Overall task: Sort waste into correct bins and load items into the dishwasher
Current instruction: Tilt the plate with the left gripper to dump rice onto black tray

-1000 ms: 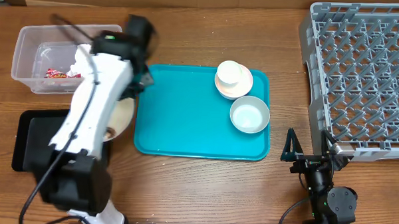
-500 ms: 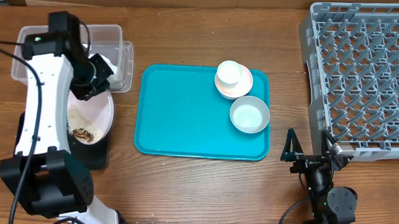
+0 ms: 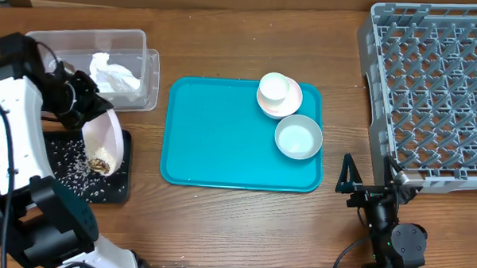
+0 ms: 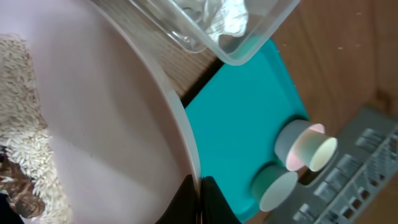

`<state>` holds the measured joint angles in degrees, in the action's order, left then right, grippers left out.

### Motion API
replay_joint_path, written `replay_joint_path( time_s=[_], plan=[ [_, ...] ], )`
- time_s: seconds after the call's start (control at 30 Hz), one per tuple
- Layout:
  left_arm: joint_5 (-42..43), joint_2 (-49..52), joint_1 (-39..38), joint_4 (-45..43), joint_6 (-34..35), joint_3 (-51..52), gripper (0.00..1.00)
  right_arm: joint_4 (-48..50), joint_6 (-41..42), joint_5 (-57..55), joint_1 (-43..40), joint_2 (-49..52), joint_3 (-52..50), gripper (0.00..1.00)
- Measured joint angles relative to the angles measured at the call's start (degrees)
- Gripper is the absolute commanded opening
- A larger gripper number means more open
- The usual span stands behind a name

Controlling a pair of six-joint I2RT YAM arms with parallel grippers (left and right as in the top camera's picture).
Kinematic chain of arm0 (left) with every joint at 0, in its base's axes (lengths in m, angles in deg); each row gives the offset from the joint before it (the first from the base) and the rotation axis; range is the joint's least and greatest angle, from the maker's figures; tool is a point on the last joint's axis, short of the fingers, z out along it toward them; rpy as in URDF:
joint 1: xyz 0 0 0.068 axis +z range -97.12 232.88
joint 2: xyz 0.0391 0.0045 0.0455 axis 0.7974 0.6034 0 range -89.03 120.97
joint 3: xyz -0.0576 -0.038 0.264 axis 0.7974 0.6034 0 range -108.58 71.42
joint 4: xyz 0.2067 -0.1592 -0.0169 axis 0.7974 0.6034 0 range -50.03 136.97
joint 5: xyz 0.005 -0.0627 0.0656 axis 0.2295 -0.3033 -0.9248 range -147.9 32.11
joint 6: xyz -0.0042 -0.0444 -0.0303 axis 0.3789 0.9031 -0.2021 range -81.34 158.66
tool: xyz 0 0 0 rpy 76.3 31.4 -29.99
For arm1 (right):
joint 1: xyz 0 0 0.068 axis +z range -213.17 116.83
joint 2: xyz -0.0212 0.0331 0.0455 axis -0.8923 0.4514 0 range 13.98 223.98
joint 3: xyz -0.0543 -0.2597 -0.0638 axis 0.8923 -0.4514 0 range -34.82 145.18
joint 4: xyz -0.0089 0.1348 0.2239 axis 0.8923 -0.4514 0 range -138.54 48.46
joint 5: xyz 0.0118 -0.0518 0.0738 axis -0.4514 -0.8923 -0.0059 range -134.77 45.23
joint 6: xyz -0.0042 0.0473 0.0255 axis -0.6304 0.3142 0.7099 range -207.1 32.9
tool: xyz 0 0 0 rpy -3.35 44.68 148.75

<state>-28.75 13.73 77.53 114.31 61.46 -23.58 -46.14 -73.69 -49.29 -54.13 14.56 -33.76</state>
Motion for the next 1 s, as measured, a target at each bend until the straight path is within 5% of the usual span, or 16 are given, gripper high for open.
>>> replay_joint_path(
  time_s=[0.6, 1.0],
  plan=[
    [18.12, 0.0, 17.9, 6.05, -9.7, 0.07, 0.05, 0.0, 0.02, 0.02, -0.02, 0.0, 0.0, 1.0],
    [27.45, 0.0, 20.24, 8.37, -16.06, 0.11, 0.04, 0.02, 0.04, 0.02, 0.0, 0.0, 0.0, 1.0]
  ],
)
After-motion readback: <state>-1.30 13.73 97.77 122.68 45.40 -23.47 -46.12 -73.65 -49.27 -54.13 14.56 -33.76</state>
